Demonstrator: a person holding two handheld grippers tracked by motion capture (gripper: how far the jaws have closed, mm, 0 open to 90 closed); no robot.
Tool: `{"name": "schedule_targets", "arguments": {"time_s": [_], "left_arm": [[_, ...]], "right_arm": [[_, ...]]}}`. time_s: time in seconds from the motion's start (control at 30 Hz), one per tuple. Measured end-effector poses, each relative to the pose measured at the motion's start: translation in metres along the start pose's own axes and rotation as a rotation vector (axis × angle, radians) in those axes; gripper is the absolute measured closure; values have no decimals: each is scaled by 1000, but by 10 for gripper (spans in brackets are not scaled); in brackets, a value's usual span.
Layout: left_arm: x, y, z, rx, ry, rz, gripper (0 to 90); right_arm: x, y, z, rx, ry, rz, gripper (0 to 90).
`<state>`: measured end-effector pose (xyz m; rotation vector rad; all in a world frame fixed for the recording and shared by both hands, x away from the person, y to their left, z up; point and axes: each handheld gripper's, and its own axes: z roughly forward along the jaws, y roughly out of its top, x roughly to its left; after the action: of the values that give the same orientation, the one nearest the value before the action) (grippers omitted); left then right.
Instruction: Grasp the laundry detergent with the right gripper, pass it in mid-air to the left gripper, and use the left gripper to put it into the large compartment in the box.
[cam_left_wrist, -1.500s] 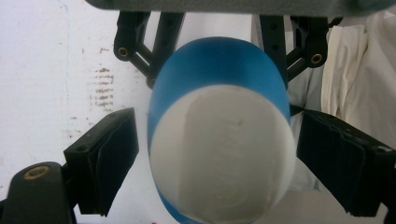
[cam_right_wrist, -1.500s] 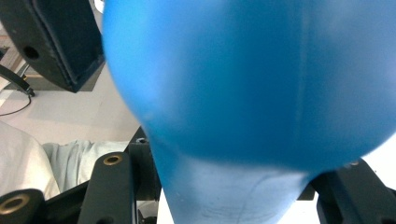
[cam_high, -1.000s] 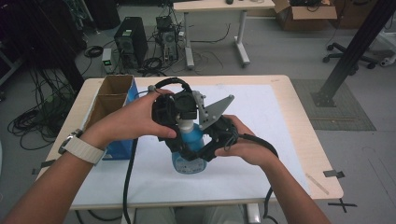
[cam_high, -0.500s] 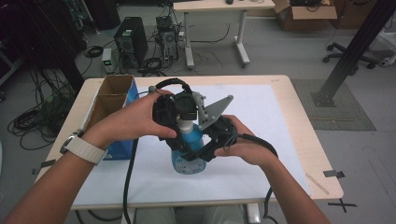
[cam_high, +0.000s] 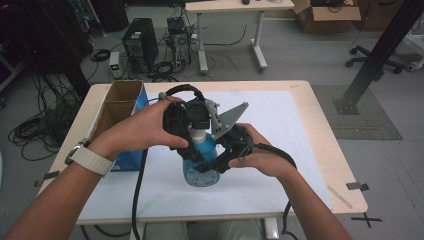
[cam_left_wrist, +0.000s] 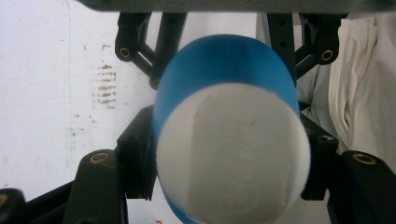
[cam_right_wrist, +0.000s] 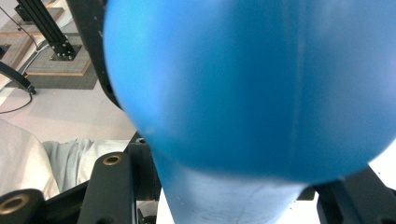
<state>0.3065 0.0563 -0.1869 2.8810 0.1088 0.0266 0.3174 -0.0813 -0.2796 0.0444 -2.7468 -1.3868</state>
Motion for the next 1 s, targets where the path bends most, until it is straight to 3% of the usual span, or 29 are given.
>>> {"name": "schedule_targets", "arguments": {"time_s": [0.2, 0.37, 0.6, 0.77, 0.9, 1.0], "left_arm": [[0, 0, -1, -1, 13, -18, 378], [4, -3, -4, 20, 19, -75, 378], [8, -7, -13, 45, 44, -131, 378], [11, -13, -28, 31, 77, -215, 378], [15, -16, -40, 56, 124, -276, 378], [20, -19, -49, 72, 159, -346, 378]], "right_arm": [[-1, -1, -1, -12, -3, 8, 419], [-3, -8, -7, -19, -4, 49, 189], [-10, -30, -22, 13, -26, 138, 93], [-15, -48, -42, 74, -65, 202, 58], [-18, -59, -62, 121, -119, 237, 24], [-17, -63, -73, 156, -129, 250, 25]]}}
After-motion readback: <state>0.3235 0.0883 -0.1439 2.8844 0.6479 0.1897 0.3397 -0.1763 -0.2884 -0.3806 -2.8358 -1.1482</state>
